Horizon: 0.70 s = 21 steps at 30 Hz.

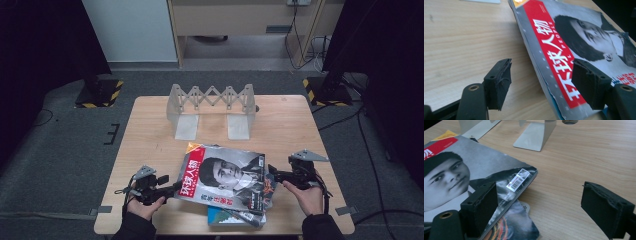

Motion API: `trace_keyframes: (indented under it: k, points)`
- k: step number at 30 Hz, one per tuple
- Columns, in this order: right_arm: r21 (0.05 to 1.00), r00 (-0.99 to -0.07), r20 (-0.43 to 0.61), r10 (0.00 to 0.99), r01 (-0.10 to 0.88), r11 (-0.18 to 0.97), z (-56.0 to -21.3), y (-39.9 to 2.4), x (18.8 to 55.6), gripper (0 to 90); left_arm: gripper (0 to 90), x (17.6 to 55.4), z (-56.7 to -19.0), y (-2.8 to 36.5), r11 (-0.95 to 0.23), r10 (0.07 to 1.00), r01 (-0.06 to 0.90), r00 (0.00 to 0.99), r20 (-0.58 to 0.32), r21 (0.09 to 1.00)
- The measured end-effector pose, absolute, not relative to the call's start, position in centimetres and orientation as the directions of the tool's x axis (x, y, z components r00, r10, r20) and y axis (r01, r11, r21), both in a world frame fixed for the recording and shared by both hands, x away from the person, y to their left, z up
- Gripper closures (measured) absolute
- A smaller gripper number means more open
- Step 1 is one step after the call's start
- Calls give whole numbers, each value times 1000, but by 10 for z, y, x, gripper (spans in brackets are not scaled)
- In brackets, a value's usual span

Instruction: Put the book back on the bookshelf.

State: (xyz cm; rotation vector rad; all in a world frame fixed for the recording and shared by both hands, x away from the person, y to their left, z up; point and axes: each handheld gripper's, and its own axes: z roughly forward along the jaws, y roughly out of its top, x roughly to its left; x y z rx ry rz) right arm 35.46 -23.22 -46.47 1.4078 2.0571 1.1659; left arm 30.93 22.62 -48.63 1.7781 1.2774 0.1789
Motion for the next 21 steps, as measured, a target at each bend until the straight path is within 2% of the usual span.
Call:
trace_keyframes:
  k: [11, 21]
  points:
    - [789, -462, 155, 873, 590, 172, -470, -217, 353, 156, 344, 306, -492, 216, -84, 796, 711, 470, -383, 698]
    - [773, -498, 171, 850, 602, 197, -475, -205, 352, 176, 344, 306, -497, 212, -67, 761, 750, 465, -452, 658]
